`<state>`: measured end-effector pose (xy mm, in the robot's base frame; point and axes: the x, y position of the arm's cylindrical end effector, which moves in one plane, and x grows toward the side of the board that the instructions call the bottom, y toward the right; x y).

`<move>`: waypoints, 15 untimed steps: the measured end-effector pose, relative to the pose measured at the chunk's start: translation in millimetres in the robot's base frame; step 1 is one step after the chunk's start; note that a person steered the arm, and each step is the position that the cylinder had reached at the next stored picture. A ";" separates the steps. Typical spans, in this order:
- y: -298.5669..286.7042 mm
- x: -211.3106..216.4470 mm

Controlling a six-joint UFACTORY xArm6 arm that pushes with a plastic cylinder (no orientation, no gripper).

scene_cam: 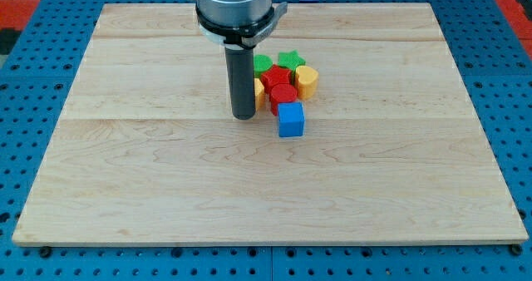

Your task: Slide blue cube towards yellow heart

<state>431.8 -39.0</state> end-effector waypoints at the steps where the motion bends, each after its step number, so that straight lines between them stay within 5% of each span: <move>1: -8.4 -1.1; 4: -13.8 -8.5; 5: -13.8 51.5; 6: 55.2 128.6; 9: 58.7 66.0; 13: 45.4 55.5; 15: 121.3 43.7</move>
<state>475.5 82.3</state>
